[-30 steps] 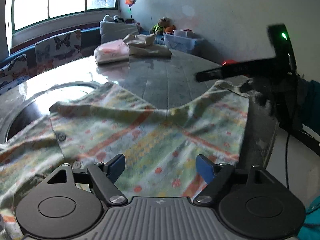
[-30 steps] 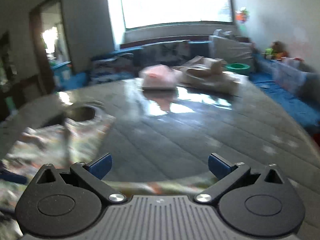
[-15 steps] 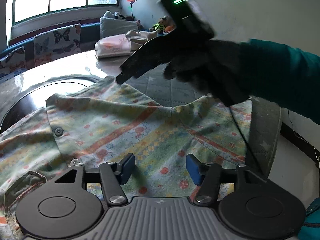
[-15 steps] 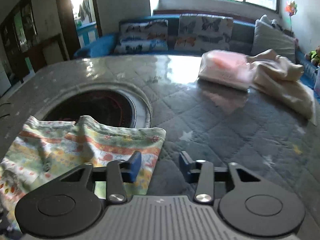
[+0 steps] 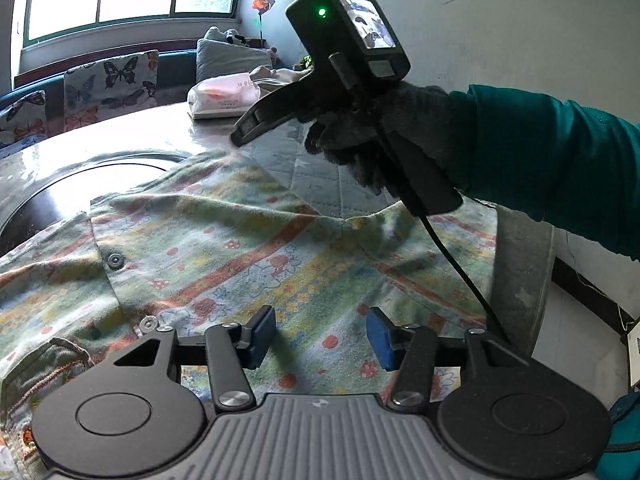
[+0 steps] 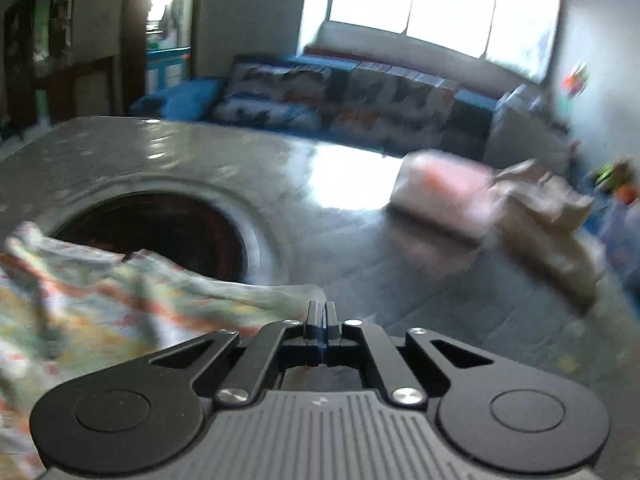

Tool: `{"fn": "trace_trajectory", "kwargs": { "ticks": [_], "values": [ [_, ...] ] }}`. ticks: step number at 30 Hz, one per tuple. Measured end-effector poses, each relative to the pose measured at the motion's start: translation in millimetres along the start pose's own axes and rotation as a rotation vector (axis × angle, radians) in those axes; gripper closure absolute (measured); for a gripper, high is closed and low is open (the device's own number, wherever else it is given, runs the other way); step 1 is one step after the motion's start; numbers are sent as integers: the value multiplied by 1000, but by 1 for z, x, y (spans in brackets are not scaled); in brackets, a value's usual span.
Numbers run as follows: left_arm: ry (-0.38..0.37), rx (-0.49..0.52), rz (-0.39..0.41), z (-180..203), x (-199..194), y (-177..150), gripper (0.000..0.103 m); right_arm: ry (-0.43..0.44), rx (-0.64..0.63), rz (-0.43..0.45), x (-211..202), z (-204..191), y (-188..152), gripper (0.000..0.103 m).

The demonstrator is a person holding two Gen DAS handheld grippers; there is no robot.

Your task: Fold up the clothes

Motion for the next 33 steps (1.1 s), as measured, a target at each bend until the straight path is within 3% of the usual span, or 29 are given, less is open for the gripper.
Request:
{"fn": "trace_trajectory", "kwargs": {
  "ticks": [3,5,8,10,13,17,20,21,22,26,28,33],
  "values": [
    [0,3,1,0,-1,-1,50,45,38,-11,3,11,1,103],
    [1,-1,1,-1,-1,0,50,105,45,-14,-4,10,1,98],
    [5,-1,-1,-1,0,1,50,181,35,-16,-16,1,-2,81],
    [8,-2,-5,0,-1,1,50,215,-7,-35,-16,-8,-8,76],
    [18,-14,-8,0,-5,-1,50,188,-13,-73,-5,-8,-17,76],
    [43,-57,0,-3,-19,-7,48,146,82,-66,-5,8,-21,72],
    [88,-110,52,-11,-43,-15,45,141,-4,19,-31,-4,-23,57],
    [114,-136,71,-16,-53,-18,44,163,-25,29,-38,-9,-25,43],
    [141,-162,90,-20,-63,-22,44,192,-45,34,-46,-15,-27,38],
    [316,-283,144,-48,-106,-43,43,277,-116,9,-58,-41,-43,35],
    [417,-354,158,-66,-128,-58,43,309,-147,-5,-62,-52,-51,20],
    [611,-476,149,-108,-161,-93,43,306,-152,-32,-58,-62,-68,12]
  ]
}}
Point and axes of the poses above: each gripper's, at about its wrist camera, not at the fingertips, and x roughly the way its jaws point, z to its right, y to its top, the point moved 1 cm from there along x, roughly the way its jaws point, and after that the axes turned 6 degrees about -z, right-handed, at the moved point
